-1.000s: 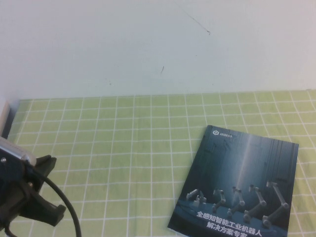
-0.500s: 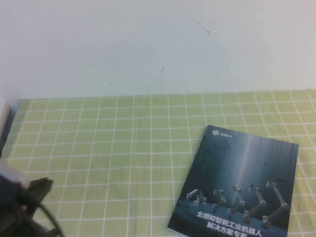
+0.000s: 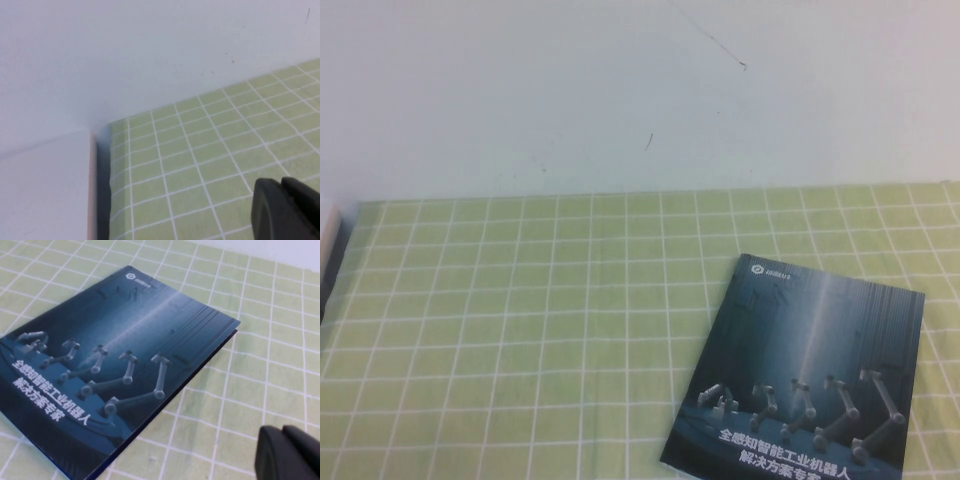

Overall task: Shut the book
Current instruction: 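Close the open booklet and leave it lying on the table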

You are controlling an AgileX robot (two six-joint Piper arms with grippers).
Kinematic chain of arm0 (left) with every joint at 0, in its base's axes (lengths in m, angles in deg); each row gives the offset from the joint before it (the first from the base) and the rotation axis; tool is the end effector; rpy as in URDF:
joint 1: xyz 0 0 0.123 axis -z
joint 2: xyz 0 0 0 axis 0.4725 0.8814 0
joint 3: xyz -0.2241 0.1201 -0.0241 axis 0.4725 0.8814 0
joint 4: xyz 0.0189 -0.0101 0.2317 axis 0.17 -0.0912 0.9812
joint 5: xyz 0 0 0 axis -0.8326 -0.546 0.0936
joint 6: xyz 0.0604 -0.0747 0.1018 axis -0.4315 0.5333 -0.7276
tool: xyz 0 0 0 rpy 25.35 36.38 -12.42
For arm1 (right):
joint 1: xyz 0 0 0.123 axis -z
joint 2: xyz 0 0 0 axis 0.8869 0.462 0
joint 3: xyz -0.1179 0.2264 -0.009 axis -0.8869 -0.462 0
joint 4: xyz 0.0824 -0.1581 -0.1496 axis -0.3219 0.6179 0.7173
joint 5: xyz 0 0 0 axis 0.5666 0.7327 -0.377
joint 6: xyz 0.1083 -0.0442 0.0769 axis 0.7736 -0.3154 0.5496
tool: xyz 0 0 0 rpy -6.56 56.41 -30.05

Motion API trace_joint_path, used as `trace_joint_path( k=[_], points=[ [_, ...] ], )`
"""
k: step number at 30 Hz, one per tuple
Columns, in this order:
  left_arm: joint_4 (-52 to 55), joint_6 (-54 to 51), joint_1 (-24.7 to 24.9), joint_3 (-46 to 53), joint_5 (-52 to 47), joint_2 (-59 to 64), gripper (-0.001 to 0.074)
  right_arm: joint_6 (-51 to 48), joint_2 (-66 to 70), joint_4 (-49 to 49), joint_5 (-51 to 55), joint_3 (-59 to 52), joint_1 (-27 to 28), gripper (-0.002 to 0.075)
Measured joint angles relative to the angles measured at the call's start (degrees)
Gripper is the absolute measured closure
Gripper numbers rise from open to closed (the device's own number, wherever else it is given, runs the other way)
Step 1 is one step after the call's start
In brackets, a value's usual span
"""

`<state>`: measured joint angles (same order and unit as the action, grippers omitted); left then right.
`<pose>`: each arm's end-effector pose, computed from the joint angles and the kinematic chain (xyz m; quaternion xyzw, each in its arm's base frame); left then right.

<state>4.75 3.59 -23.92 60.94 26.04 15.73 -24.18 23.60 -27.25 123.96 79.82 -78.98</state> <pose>0.1176 -0.0161 0.1905 0.1107 0.7253 0.0167 0.6792 0.1089 0.0239 0.2200 -0.1515 0.8356 0.0234 0.5276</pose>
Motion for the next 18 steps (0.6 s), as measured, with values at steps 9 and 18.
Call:
trace_joint_path(
  k=[9, 18],
  points=[
    [3.4, 3.5, -2.2, 0.0, -11.2, -2.2, 0.0738, 0.0, 0.0, -0.3, -0.1, 0.0, 0.0, 0.0729],
    [12.6, 18.3, -2.2, -0.2, -11.6, -2.3, 0.0738, 0.0, 0.0, -0.3, -0.1, 0.0, 0.0, 0.0729]
  ],
)
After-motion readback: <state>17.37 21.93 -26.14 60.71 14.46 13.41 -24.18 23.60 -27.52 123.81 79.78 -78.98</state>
